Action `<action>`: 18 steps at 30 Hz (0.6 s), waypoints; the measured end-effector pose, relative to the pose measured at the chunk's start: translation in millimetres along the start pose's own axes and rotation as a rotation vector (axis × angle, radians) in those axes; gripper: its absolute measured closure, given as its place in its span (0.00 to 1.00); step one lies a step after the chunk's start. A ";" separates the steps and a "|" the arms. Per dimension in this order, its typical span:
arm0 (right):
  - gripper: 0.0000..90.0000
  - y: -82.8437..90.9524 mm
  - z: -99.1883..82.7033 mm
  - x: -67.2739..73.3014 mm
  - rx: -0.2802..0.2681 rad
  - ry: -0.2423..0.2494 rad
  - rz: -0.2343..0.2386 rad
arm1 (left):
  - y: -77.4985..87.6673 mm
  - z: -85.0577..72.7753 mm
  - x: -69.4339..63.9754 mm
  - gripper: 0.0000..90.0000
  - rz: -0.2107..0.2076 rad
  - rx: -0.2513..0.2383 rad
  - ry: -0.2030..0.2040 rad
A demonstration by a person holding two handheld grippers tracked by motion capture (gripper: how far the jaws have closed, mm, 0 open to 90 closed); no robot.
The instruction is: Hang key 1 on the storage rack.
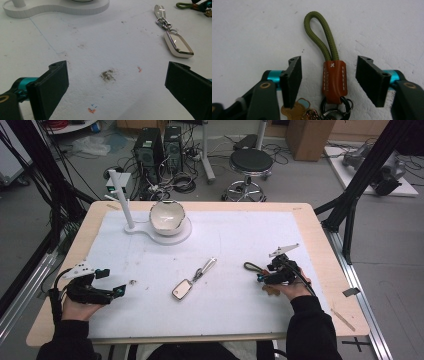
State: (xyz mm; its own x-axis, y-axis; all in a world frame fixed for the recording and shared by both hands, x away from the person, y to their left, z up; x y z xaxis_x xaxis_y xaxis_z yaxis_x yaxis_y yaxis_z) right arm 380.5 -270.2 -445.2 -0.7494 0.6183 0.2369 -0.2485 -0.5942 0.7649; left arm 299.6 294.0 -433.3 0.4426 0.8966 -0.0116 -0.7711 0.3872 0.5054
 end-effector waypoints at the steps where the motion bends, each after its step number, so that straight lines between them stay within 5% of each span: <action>1: 0.48 -0.4 -0.3 0.1 0.006 0.002 -0.003 | 0.1 0.0 0.1 0.06 -0.002 0.001 -0.002; 4: 0.60 -1.4 -1.4 1.0 0.028 0.018 -0.037 | -0.1 -0.1 0.0 0.06 -0.001 0.001 -0.002; 7: 0.77 -2.0 -1.3 2.8 0.030 0.022 -0.020 | -0.3 -0.2 -0.4 0.06 -0.008 0.002 -0.001; 18: 0.83 4.9 -0.1 2.0 -0.028 -0.025 -0.018 | -0.5 -0.5 -0.2 0.06 -0.007 -0.002 -0.001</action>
State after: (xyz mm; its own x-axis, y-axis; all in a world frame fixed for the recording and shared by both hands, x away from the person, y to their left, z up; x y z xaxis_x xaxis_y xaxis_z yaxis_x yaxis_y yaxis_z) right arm 377.7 -271.8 -441.1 -0.7290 0.6414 0.2390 -0.2789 -0.5973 0.7520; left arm 299.6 293.8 -434.0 0.4483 0.8938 -0.0145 -0.7690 0.3939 0.5035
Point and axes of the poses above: each handheld gripper's, and its own axes: y roughly backward along the jaws, z roughly out of its top, x roughly to its left, the point moved 2 cm from there along -y, roughly forward along the jaws, and after that the axes turned 15 degrees about z, right-handed, at the moved point
